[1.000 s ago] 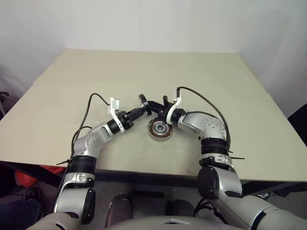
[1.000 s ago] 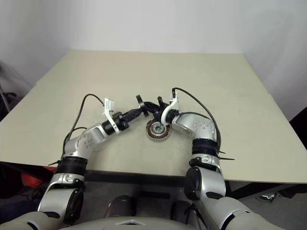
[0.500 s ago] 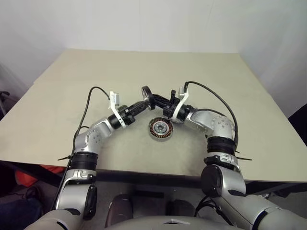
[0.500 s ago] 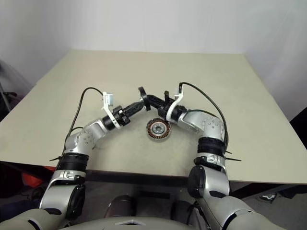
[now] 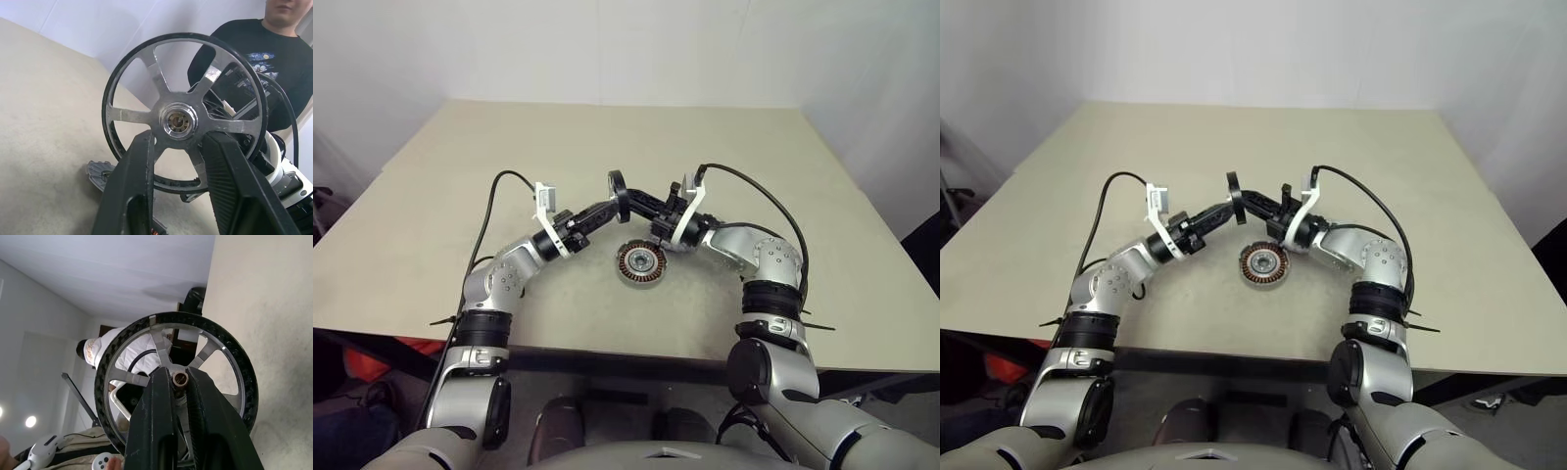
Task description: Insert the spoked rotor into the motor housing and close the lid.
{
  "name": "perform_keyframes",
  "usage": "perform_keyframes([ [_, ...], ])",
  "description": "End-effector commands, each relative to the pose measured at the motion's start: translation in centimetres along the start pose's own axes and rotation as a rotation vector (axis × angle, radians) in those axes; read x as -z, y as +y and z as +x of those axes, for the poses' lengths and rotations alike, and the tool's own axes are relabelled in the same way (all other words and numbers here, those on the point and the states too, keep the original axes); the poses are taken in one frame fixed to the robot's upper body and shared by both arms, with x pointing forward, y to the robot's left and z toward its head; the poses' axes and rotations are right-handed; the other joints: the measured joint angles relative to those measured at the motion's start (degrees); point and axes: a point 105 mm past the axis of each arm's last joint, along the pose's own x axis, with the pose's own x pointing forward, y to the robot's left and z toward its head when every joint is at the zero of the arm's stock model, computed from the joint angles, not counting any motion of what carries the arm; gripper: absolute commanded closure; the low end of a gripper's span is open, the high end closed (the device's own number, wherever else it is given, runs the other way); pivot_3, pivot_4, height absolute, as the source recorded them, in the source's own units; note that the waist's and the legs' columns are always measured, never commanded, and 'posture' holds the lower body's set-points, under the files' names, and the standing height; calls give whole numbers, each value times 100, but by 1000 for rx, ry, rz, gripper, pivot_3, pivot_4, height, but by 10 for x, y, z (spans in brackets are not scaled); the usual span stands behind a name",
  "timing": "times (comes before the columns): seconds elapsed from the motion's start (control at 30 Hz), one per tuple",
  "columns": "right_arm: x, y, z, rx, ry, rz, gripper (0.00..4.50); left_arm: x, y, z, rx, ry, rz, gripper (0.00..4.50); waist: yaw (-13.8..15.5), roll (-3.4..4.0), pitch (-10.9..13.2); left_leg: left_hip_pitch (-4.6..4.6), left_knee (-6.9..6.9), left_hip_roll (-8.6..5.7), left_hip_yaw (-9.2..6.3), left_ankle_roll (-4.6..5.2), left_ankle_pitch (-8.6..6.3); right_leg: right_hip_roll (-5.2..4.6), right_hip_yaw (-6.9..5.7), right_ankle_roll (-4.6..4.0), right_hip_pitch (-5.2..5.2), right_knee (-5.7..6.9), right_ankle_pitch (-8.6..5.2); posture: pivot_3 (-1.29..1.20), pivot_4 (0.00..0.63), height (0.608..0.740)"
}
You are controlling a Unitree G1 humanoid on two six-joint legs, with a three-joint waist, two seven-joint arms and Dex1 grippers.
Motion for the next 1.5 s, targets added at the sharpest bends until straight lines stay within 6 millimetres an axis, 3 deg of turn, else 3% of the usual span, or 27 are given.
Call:
perform_keyframes([
  [0.03, 41, 14, 9, -92, 217, 3, 4500, -33, 7, -4, -67, -95, 65, 3377, 0, 0, 0, 0, 0, 0, 0, 0, 0, 0, 0, 0, 0, 0, 0, 0, 0, 740],
  [0.6, 33, 10, 10, -61, 161, -35, 4500, -30, 17, -9, -134, -84, 58, 3377, 1, 0, 0, 0, 0, 0, -1, 0, 0, 0, 0, 0, 0, 0, 0, 0, 0, 740],
  [0.8, 25, 16, 9, -82, 109, -76, 2473, -28, 19, -10, -145, -73, 60, 3377, -22, -2, -1, 2, 0, 5, -6, -2, 2, 4, -6, -3, 2, 2, -2, 0, 0, 740],
  [0.97, 14, 13, 10, -57, 38, -93, 2473, -26, 19, -12, -148, -57, 66, 3377, 37, -3, -2, 0, 0, 2, -6, -2, 1, -1, -8, -4, 6, -1, -2, 0, 0, 740],
  [1.13, -14, 2, 4, 57, -86, -192, 2473, -23, 10, -14, -87, 76, 134, 3377, 110, -3, -2, 2, 1, 4, -6, -8, 5, 0, -9, -4, 5, 1, -2, 0, 0, 740],
  [1.27, -45, 13, -13, 89, -168, -376, 2473, -30, 4, -15, -26, 192, 210, 3377, 134, -3, -2, 0, 1, 3, -7, -13, 8, 0, -9, -3, 3, 3, -2, 0, 0, 740],
  [1.37, -85, 34, -41, 118, -295, -542, 2473, -42, 4, -14, 5, 268, 264, 3377, 176, -3, -2, -2, 0, 1, -10, -20, 12, -1, -12, -2, 3, 3, -2, 0, 0, 740],
  [1.5, -93, 28, -58, 260, -250, -803, 2473, -38, 3, -11, 52, 340, 288, 3377, 185, -4, -3, 2, 0, -13, -11, -24, 14, -4, -9, -2, 10, 2, -2, 0, 0, 740],
])
